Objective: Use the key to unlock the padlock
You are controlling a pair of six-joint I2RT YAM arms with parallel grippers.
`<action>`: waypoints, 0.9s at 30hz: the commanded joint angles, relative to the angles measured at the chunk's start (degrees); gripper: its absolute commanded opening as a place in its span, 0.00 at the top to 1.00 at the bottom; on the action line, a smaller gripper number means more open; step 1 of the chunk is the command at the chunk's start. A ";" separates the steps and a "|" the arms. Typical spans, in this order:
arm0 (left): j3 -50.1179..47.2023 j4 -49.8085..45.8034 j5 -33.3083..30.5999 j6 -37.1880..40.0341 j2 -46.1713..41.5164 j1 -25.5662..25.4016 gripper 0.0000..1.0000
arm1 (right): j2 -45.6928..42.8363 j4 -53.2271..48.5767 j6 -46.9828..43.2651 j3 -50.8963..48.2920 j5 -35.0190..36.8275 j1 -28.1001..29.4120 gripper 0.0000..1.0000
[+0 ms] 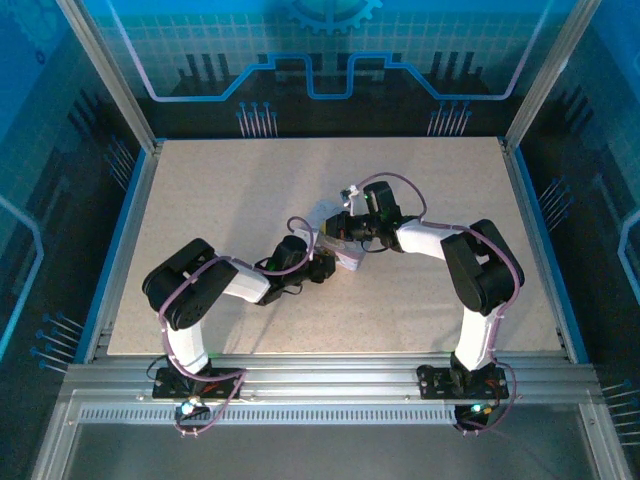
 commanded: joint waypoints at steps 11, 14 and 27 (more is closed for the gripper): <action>2.42 -1.92 8.27 -10.03 -1.15 -1.83 0.73 | -1.35 -6.51 0.10 -3.97 2.32 2.26 0.93; 2.23 -3.05 8.57 -11.16 -1.82 -1.85 0.73 | -3.64 -7.20 -1.47 -3.65 3.39 2.04 0.93; 1.26 -5.02 8.89 -13.96 -3.60 -1.76 0.75 | -19.81 -12.08 -9.37 -9.58 12.19 0.94 0.93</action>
